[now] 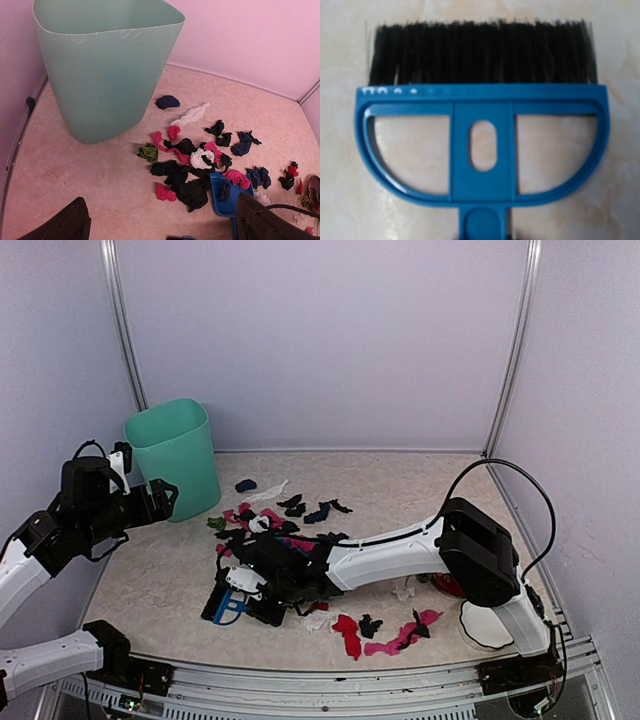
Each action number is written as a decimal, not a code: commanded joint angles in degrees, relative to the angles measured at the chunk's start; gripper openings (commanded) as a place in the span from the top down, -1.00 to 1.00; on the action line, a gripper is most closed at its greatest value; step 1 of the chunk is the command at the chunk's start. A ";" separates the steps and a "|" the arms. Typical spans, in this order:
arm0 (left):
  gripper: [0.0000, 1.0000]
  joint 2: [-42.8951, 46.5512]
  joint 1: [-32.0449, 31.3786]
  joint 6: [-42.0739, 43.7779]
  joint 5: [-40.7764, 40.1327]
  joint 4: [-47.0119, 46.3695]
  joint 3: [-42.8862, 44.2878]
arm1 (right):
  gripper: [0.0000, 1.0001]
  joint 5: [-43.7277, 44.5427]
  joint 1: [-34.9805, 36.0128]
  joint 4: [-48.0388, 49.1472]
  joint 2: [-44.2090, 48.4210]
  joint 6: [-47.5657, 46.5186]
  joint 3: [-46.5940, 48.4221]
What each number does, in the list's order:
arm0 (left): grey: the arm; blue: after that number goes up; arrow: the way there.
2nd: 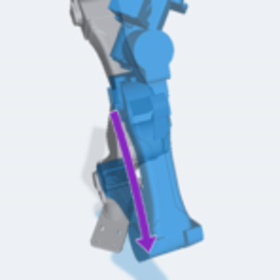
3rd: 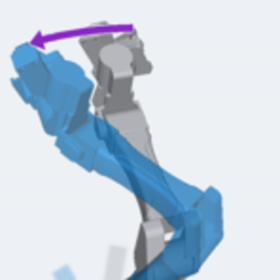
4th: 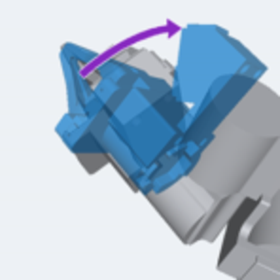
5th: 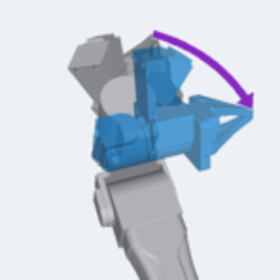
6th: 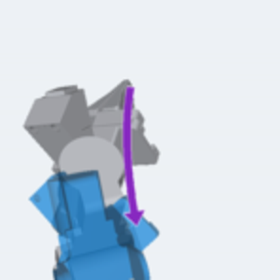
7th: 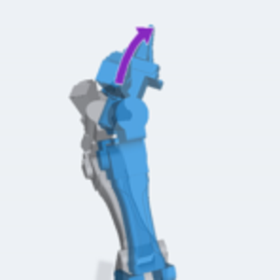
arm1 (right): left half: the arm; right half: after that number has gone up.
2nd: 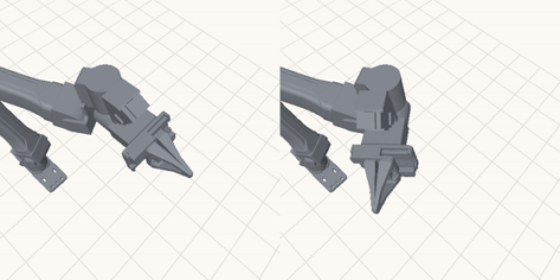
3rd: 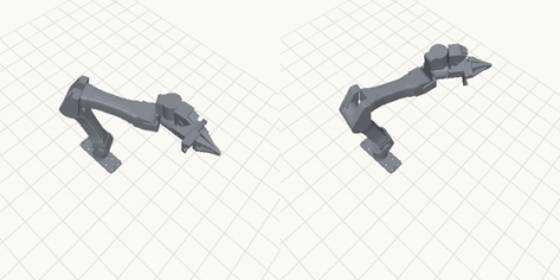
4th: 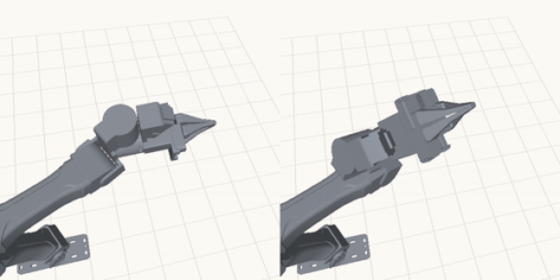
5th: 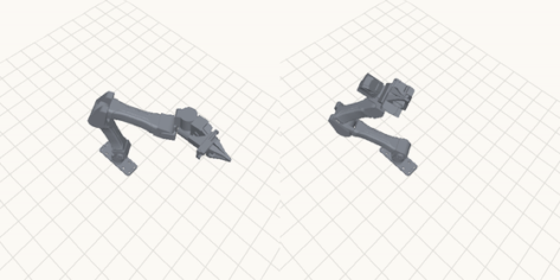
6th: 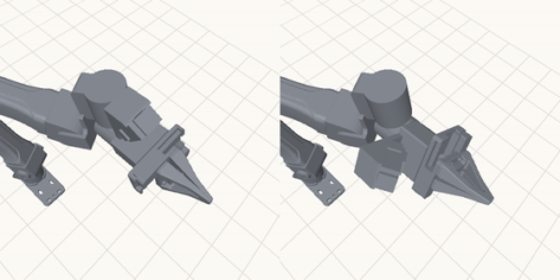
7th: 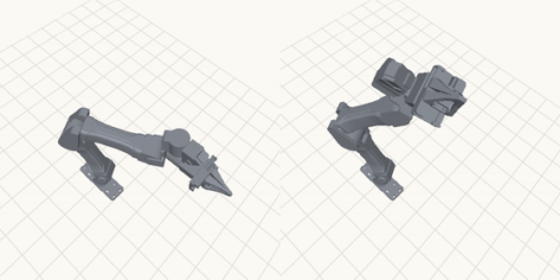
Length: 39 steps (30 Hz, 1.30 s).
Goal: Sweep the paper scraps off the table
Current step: Pick up the broom from the center of the board.
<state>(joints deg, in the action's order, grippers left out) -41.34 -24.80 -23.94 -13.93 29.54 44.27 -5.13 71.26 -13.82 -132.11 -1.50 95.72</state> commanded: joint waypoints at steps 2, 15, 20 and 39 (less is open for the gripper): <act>-0.98 0.82 0.41 0.34 -0.13 -1.50 -0.68 | 0.92 -0.39 0.72 -2.94 -2.14 1.03 -0.27; -0.98 0.88 0.36 0.16 -0.22 -1.41 -0.72 | 1.00 -0.18 0.72 -0.09 1.33 3.02 -2.13; -0.98 0.74 0.37 0.12 -0.30 -1.35 -0.68 | 1.00 -0.44 0.72 1.33 3.00 3.81 -3.23; -0.98 1.67 0.37 -7.01 6.49 1.62 0.48 | 1.00 0.35 0.72 8.23 11.18 6.30 -9.53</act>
<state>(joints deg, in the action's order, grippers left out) -40.64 -24.77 -26.65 -12.51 29.65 44.01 -5.15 71.31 -9.34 -125.19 3.55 87.64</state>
